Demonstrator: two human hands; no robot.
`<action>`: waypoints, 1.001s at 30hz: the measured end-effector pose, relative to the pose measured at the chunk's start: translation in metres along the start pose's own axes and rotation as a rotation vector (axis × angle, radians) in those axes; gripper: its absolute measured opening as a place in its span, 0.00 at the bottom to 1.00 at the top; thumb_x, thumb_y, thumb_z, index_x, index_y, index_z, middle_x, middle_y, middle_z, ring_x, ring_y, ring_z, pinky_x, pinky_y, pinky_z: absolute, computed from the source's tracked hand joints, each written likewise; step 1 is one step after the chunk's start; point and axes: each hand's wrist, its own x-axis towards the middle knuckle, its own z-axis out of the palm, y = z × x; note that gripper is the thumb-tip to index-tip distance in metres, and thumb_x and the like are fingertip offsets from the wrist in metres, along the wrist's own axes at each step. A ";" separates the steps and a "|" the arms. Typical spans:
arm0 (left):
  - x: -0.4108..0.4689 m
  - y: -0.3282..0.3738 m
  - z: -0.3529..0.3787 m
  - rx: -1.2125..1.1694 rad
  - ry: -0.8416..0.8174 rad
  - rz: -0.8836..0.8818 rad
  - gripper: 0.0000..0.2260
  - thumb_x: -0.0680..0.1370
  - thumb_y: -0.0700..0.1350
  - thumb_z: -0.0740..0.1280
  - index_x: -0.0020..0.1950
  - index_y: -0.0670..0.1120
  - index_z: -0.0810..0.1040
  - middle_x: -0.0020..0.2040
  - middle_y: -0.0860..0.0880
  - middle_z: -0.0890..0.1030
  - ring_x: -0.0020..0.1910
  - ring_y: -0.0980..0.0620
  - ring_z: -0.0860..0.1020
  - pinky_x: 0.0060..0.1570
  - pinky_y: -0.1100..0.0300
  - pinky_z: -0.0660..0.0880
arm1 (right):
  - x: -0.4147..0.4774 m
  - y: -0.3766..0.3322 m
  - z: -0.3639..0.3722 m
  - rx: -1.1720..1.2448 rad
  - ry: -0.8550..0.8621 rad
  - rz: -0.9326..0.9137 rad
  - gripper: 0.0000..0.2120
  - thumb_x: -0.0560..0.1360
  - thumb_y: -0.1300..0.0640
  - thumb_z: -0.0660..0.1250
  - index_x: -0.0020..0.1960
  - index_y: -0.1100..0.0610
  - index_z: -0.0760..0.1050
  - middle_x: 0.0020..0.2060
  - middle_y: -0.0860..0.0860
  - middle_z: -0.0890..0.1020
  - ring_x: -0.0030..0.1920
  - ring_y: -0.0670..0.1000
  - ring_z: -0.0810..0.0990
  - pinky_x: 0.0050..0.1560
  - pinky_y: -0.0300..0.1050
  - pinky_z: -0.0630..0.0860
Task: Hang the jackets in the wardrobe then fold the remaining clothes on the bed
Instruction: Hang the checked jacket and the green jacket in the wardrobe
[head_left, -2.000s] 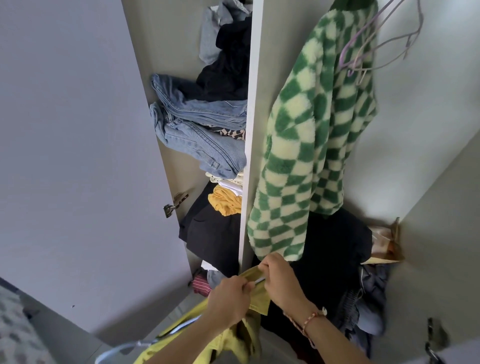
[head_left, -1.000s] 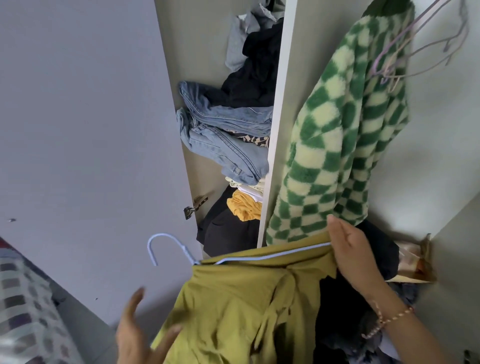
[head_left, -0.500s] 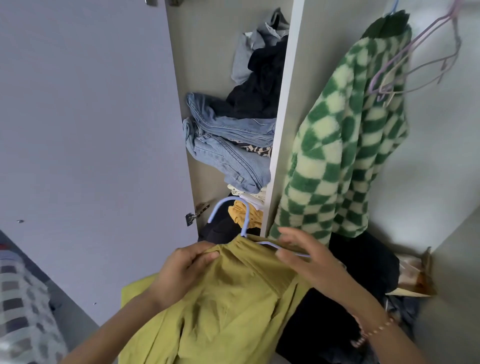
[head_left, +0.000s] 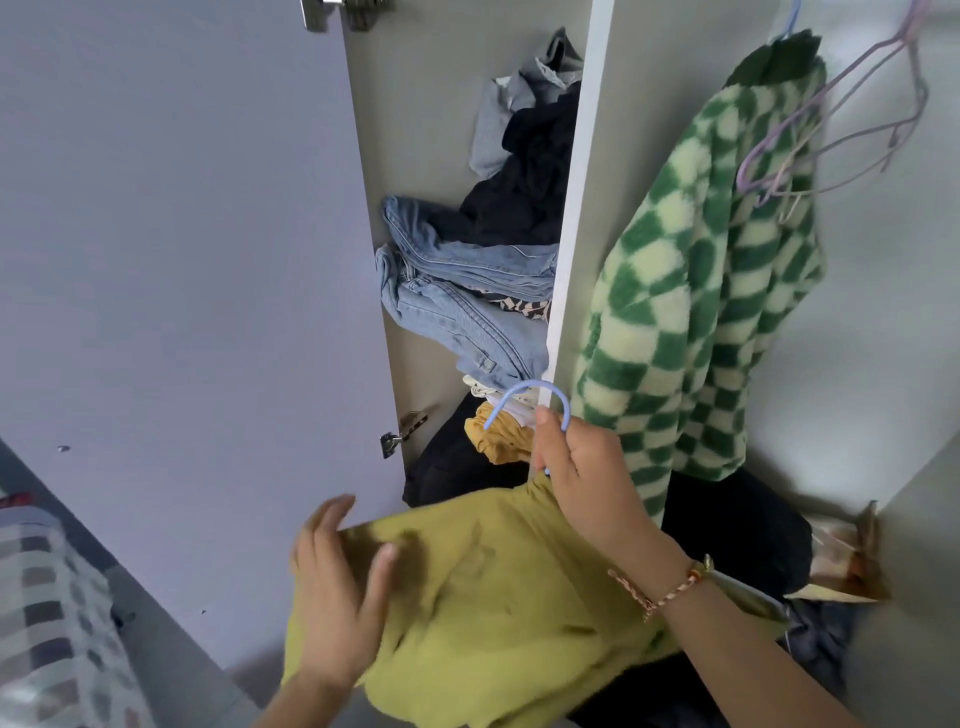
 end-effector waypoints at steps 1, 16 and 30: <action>-0.011 -0.002 0.008 0.070 0.011 -0.018 0.34 0.74 0.69 0.52 0.66 0.43 0.65 0.63 0.46 0.69 0.64 0.44 0.67 0.69 0.48 0.54 | 0.000 0.001 0.000 -0.023 0.052 -0.016 0.24 0.79 0.50 0.53 0.27 0.58 0.69 0.18 0.44 0.69 0.26 0.42 0.73 0.30 0.30 0.66; 0.011 0.008 0.066 0.024 0.048 -0.547 0.07 0.80 0.43 0.60 0.52 0.39 0.72 0.55 0.41 0.75 0.52 0.38 0.74 0.55 0.47 0.68 | -0.012 0.025 -0.021 -0.065 0.249 0.112 0.26 0.82 0.56 0.53 0.25 0.54 0.67 0.22 0.45 0.71 0.29 0.42 0.75 0.33 0.28 0.66; -0.014 0.019 0.064 -0.004 -0.143 -0.275 0.43 0.68 0.76 0.51 0.61 0.38 0.69 0.55 0.46 0.72 0.52 0.49 0.72 0.52 0.53 0.73 | -0.021 0.047 -0.039 -0.089 0.363 0.254 0.27 0.82 0.57 0.54 0.24 0.54 0.67 0.23 0.47 0.73 0.27 0.43 0.72 0.34 0.29 0.65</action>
